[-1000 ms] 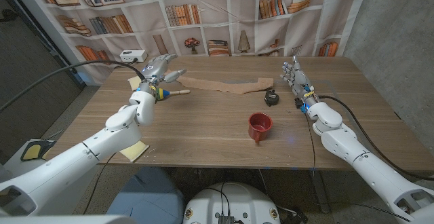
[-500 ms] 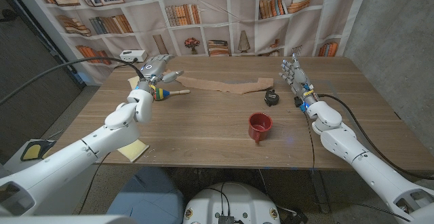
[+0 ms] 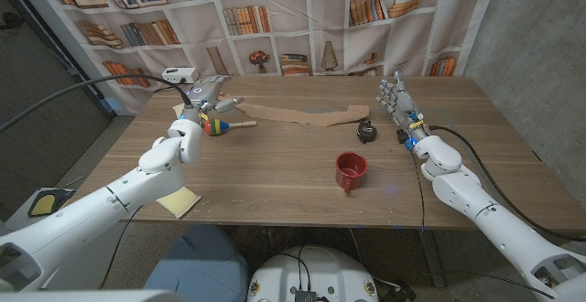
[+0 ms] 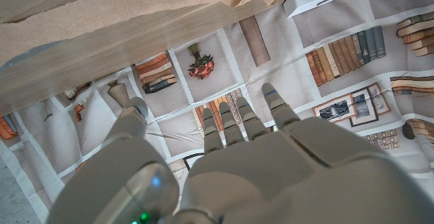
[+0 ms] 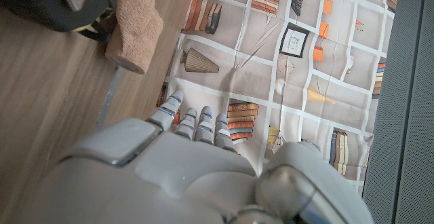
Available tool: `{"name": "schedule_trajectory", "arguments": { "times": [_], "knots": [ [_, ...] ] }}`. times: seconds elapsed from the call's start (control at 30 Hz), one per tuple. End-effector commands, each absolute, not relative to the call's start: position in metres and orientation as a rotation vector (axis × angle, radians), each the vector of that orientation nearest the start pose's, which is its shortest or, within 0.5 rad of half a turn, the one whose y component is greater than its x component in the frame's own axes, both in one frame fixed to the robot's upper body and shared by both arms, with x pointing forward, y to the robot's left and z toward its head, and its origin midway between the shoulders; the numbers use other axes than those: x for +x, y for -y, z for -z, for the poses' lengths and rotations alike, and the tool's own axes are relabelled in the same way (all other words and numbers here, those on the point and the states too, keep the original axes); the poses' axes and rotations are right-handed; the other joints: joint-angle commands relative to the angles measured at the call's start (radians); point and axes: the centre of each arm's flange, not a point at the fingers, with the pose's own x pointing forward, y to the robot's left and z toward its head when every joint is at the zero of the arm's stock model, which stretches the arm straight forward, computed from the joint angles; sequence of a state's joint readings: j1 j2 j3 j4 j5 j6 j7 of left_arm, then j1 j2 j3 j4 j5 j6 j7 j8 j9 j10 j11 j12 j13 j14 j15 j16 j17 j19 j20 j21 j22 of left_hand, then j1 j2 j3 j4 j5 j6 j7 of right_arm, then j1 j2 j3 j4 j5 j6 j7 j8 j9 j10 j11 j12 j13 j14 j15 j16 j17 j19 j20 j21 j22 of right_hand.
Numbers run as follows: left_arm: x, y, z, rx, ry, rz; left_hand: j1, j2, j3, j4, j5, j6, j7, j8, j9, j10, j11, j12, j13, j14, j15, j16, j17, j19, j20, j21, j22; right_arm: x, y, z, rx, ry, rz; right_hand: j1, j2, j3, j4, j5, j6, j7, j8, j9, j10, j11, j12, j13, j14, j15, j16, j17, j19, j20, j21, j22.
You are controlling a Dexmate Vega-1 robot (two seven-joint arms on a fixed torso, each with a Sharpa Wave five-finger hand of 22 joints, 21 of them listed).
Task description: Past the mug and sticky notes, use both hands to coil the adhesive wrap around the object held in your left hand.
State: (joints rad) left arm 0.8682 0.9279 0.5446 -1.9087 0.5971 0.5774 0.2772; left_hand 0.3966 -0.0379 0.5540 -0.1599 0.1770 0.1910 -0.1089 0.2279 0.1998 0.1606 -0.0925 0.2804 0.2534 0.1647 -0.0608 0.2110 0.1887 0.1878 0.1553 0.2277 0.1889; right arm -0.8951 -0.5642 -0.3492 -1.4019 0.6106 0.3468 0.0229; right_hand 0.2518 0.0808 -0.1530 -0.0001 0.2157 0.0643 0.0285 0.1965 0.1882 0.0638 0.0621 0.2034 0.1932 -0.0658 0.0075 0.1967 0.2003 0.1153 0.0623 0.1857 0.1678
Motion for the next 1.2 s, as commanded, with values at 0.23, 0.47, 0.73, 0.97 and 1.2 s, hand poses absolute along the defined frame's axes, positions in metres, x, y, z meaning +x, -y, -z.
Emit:
{"name": "schedule_trajectory", "arguments": {
  "times": [0.23,0.47,0.73,0.97,1.2],
  "knots": [
    [0.568,-0.309,-0.041,1.456,0.501,-0.524,0.026,0.005,-0.002,-0.002,0.001,-0.005,-0.007,-0.009,0.005,-0.001,0.001,-0.005,0.006,0.029,-0.004,0.01,0.005,0.047,0.005,0.023,0.007,0.628,0.296,0.014,-0.024,0.679,-0.229,0.009,0.003,0.001,-0.006,-0.005,0.014,-0.013,0.01,0.002,0.006,-0.005,0.002,0.004,-0.006,-0.013,0.003,-0.001,-0.001,0.005,0.003,0.003],
    [0.57,-0.312,-0.039,1.45,0.466,-0.519,0.034,0.007,-0.004,-0.003,0.001,-0.021,-0.004,-0.016,0.006,-0.005,0.004,-0.008,0.007,0.032,-0.005,0.011,0.008,0.071,0.025,0.033,0.011,0.629,0.296,0.015,-0.021,0.677,-0.232,0.01,0.003,0.001,-0.007,-0.005,0.017,-0.017,0.011,0.002,0.007,-0.006,0.002,0.004,-0.007,-0.012,0.003,-0.001,-0.001,0.006,0.003,0.003],
    [0.576,-0.315,-0.036,1.45,0.399,-0.512,0.047,0.008,-0.015,0.001,0.001,-0.116,0.003,-0.04,0.008,-0.037,0.015,-0.023,0.009,0.021,0.005,0.006,0.014,0.08,0.056,0.037,0.017,0.631,0.297,0.015,-0.022,0.675,-0.233,0.01,0.004,0.002,-0.007,-0.005,0.019,-0.019,0.011,0.002,0.007,-0.005,0.002,0.004,-0.007,-0.011,0.003,-0.001,-0.001,0.006,0.004,0.003],
    [0.581,-0.317,-0.034,1.446,0.362,-0.515,0.046,0.008,-0.019,0.003,0.001,-0.126,0.0,-0.039,0.009,-0.046,0.016,-0.027,0.01,0.003,0.008,0.0,0.015,0.079,0.06,0.036,0.019,0.632,0.297,0.015,-0.022,0.673,-0.237,0.01,0.004,0.002,-0.007,-0.006,0.02,-0.02,0.011,0.003,0.007,-0.005,0.002,0.004,-0.007,-0.013,0.003,-0.001,-0.001,0.007,0.004,0.003],
    [0.584,-0.318,-0.034,1.446,0.338,-0.512,0.042,0.01,-0.025,0.007,0.002,-0.142,0.003,-0.039,0.009,-0.044,0.016,-0.025,0.012,0.012,0.008,0.006,0.019,0.091,0.06,0.043,0.023,0.634,0.298,0.015,-0.018,0.672,-0.236,0.011,0.005,0.003,-0.008,-0.006,0.022,-0.022,0.011,0.003,0.007,-0.006,0.002,0.004,-0.007,-0.012,0.003,-0.001,-0.001,0.008,0.003,0.003]
  ]
}}
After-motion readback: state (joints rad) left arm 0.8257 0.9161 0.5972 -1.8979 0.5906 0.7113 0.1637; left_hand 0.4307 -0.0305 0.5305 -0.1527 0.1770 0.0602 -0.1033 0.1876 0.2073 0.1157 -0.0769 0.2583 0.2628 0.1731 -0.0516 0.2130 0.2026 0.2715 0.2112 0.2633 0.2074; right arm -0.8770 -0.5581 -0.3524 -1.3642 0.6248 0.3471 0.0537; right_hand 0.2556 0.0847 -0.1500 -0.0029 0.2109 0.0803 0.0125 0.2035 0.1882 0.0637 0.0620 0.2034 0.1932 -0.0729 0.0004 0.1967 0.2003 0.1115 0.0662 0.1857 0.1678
